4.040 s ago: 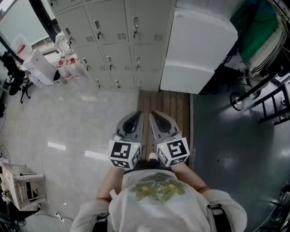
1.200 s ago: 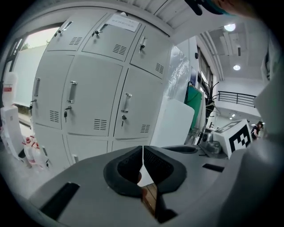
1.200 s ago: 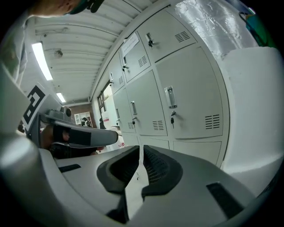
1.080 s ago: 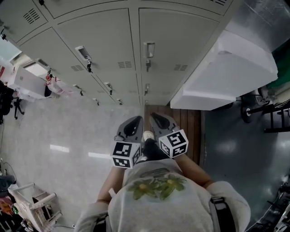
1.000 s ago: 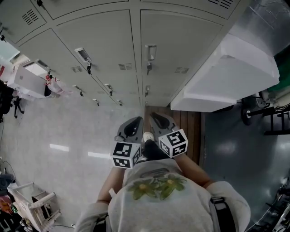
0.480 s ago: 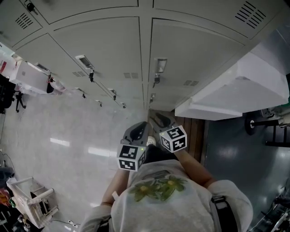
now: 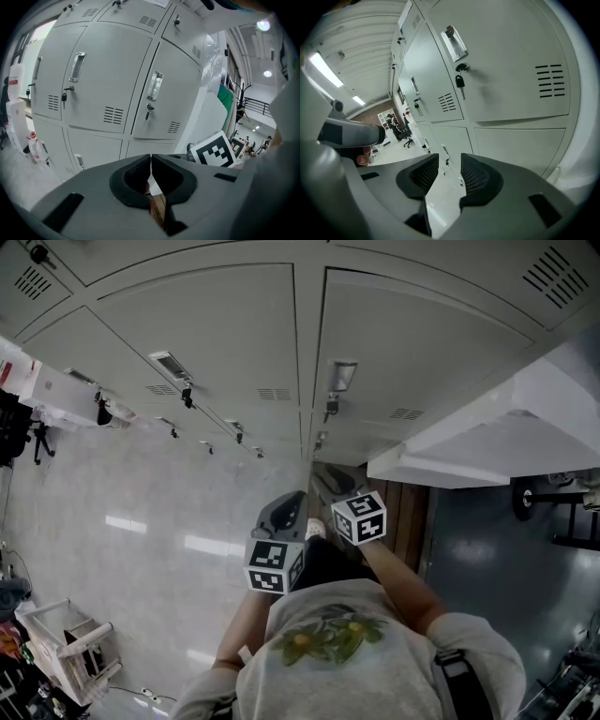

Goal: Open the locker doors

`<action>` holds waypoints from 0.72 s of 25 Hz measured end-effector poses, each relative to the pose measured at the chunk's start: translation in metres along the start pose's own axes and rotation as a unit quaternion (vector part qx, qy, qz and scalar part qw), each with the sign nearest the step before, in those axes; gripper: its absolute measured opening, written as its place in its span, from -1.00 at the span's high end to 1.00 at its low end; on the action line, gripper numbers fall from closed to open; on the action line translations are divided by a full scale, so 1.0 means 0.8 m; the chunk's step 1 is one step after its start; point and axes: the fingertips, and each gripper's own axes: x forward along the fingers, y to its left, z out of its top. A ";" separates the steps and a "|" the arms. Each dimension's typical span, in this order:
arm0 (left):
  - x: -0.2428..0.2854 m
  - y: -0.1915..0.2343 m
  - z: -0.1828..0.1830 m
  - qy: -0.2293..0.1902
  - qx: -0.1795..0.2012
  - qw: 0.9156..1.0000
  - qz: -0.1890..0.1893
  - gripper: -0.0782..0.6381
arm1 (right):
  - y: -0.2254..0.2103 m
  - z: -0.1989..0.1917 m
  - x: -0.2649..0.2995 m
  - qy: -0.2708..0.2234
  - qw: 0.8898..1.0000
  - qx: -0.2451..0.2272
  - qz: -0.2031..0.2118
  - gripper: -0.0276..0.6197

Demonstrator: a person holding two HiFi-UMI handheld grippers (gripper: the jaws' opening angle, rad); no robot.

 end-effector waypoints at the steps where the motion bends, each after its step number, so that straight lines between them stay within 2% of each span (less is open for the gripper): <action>1: 0.002 0.001 -0.001 -0.001 -0.003 1.000 0.001 0.67 | -0.003 -0.004 0.004 0.002 1.000 -0.002 -0.001 0.49; 11: 0.023 0.023 -0.022 0.006 -0.015 1.000 0.001 0.67 | -0.039 -0.036 0.045 0.009 1.000 0.015 -0.023 0.49; 18: 0.039 0.040 -0.046 0.015 -0.026 1.000 -0.002 0.67 | -0.060 -0.054 0.077 -0.006 0.999 0.028 -0.040 0.49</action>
